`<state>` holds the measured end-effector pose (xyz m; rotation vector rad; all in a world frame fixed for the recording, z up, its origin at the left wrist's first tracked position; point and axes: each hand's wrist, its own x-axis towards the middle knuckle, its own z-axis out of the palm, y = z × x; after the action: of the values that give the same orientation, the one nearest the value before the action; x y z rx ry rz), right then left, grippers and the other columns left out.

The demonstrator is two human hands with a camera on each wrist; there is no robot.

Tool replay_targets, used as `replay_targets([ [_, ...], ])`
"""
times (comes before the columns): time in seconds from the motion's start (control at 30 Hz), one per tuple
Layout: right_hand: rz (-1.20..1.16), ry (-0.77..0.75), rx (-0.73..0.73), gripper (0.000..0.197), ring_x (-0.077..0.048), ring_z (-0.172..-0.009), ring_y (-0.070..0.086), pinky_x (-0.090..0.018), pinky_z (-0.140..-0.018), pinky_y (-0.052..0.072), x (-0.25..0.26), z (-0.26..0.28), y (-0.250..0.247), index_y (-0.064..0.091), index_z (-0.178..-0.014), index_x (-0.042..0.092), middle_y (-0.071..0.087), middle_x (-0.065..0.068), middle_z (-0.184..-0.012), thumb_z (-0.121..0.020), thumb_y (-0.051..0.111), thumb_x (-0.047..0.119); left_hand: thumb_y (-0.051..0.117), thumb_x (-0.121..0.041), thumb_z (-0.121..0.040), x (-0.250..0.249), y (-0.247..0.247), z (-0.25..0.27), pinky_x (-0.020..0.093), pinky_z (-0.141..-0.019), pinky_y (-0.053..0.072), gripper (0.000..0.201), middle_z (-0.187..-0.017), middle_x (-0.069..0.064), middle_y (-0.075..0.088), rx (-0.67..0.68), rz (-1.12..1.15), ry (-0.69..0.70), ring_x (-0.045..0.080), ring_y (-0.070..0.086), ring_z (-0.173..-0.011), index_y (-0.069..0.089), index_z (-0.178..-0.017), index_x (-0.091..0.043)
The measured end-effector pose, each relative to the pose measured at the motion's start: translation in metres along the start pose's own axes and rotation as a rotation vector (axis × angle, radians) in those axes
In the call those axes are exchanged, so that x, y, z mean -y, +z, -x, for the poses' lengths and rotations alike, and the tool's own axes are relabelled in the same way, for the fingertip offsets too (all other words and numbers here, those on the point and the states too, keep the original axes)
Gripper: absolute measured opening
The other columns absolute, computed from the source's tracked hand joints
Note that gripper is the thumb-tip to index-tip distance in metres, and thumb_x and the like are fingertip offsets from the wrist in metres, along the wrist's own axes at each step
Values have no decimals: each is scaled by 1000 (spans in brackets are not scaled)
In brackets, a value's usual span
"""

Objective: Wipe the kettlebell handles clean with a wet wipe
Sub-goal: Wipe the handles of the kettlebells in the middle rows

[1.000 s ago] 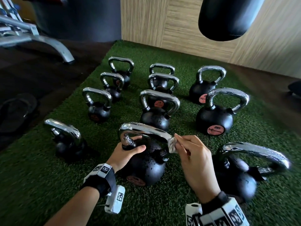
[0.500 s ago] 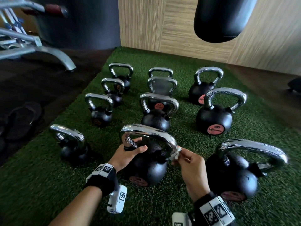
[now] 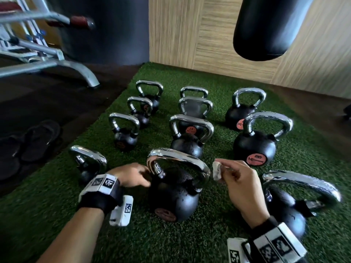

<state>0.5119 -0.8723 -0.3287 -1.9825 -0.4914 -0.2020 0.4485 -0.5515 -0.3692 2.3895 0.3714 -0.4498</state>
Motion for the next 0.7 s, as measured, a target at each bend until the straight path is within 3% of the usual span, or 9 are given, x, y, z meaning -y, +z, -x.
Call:
replay_targets([
  [0.03,-19,-61,18,34,-8,-96,68,-36,-85,58,9,-2,-2,78,-108,28,70,14,-105,-92,65,0,75,-38,-82,-6,-14,4,30,-94,52,26,-120,-9,74,-133,-33,-22,16,68,-107,72,-107,-42],
  [0.1,-47,-174,26,33,-2,-98,68,-20,-85,54,29,-6,-3,77,-109,31,72,18,-105,-92,67,4,69,-30,-94,-26,-32,15,21,-78,53,20,-110,-15,76,-562,63,5,5,71,-94,74,-109,-41],
  [0.13,-65,-219,22,31,1,-100,68,-13,-84,51,39,-10,-3,77,-109,30,72,20,-106,-91,68,7,69,-28,-95,-40,-36,22,15,-73,53,18,-104,-17,77,-763,174,126,-3,71,-88,75,-109,-38],
  [0.17,-90,-250,22,29,2,-100,68,-9,-84,50,47,-13,-2,77,-110,29,73,20,-106,-91,69,8,69,-27,-96,-54,-39,27,12,-74,55,16,-99,-16,78,-857,313,282,-6,72,-84,76,-108,-35],
  [0.23,-146,-283,18,28,2,-97,70,-8,-82,50,61,-17,2,75,-109,28,74,20,-102,-90,70,8,70,-30,-95,-86,-38,41,23,-87,61,18,-99,-6,80,-694,622,519,7,76,-92,78,-110,-27],
  [0.3,-196,-296,-6,28,-2,-91,71,-13,-79,53,73,-20,9,72,-107,27,75,17,-95,-88,73,7,67,-41,-92,-110,-34,53,30,-92,60,29,-107,0,80,-400,819,561,18,76,-102,79,-111,-23],
  [0.37,-251,-280,-51,26,-7,-86,73,-24,-77,57,80,-22,16,68,-103,24,76,13,-90,-84,77,9,66,-41,-93,-120,-29,55,28,-92,59,34,-115,2,78,-262,856,588,21,74,-109,79,-113,-17],
  [0.53,-254,-224,-149,30,-10,-75,68,-36,-72,58,91,-29,27,65,-93,20,72,7,-82,-74,88,18,71,-22,-92,-118,-14,48,34,-90,62,27,-107,17,78,-272,981,666,22,74,-95,77,-117,-11],
  [0.7,-184,-263,-95,27,-10,-86,64,-19,-74,52,71,-34,27,66,-98,27,67,8,-92,-79,85,24,76,-24,-88,-109,-17,47,16,-79,57,25,-105,4,80,-395,941,727,16,77,-95,80,-111,-16],
])
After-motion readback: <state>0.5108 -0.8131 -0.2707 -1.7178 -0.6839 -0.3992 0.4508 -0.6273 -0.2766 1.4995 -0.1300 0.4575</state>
